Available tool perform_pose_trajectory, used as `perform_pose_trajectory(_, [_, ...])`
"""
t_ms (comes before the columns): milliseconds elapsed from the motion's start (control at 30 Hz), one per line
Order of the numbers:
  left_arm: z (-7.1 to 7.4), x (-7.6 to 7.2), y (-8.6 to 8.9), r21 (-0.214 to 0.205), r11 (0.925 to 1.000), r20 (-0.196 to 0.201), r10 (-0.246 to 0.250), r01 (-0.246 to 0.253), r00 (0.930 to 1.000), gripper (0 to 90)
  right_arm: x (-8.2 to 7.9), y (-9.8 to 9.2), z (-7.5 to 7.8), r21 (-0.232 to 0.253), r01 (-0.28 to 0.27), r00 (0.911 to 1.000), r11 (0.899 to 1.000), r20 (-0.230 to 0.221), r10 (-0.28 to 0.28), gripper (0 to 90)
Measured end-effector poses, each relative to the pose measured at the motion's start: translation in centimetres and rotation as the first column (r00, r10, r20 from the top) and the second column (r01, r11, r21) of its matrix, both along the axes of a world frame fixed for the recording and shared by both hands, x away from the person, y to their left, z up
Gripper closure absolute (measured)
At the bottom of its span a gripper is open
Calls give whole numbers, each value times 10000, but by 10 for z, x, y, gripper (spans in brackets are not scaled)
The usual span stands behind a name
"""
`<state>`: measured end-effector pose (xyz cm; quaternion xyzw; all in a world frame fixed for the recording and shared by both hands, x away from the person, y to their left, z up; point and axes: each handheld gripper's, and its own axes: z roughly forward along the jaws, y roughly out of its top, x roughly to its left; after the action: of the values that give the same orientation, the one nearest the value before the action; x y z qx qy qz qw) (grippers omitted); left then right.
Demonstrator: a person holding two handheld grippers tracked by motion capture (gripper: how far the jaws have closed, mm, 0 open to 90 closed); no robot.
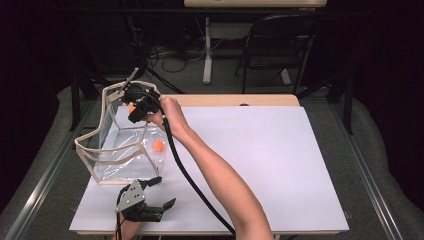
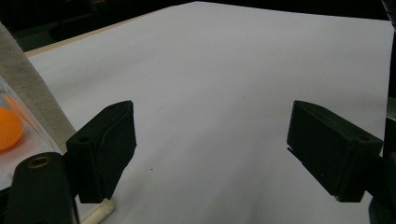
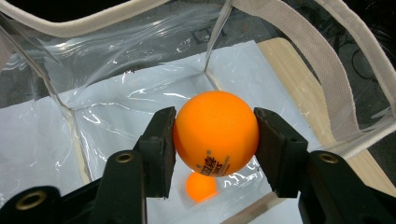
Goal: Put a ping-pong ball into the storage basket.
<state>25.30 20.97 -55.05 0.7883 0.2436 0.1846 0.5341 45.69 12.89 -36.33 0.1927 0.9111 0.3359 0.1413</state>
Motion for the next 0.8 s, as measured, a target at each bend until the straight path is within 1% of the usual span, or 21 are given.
perform_pose_trajectory(167, [0, 0, 0, 5, 10000, -3, -71, 71, 10000, 157, 1, 1, -2, -73, -29, 10000, 10000, -61, 29, 507])
perform_pose_trajectory(267, [0, 0, 0, -3, 10000, 2, 0, 0, 10000, 157, 1, 2, -3, -130, -60, 10000, 9999, -44, 60, 506])
perform_pose_trajectory(300, [0, 0, 0, -49, 10000, -13, -65, 65, 10000, 157, 1, 3, -4, -174, -63, 9999, 9998, -89, 62, 506])
perform_pose_trajectory(467, [0, 0, 0, -4, 10000, -2, -11, 11, 10000, 157, 2, 4, -5, -310, -50, 9999, 9995, -109, 47, 506])
perform_pose_trajectory(633, [0, 0, 1, -29, 10000, 4, -73, 73, 10000, 157, 2, 5, -6, -308, -66, 9998, 9995, -206, 59, 504])
perform_pose_trajectory(800, [0, 0, 0, 0, 10000, -2, -13, 13, 10000, 157, 3, 5, -8, -359, -62, 9997, 9993, -240, 54, 504])
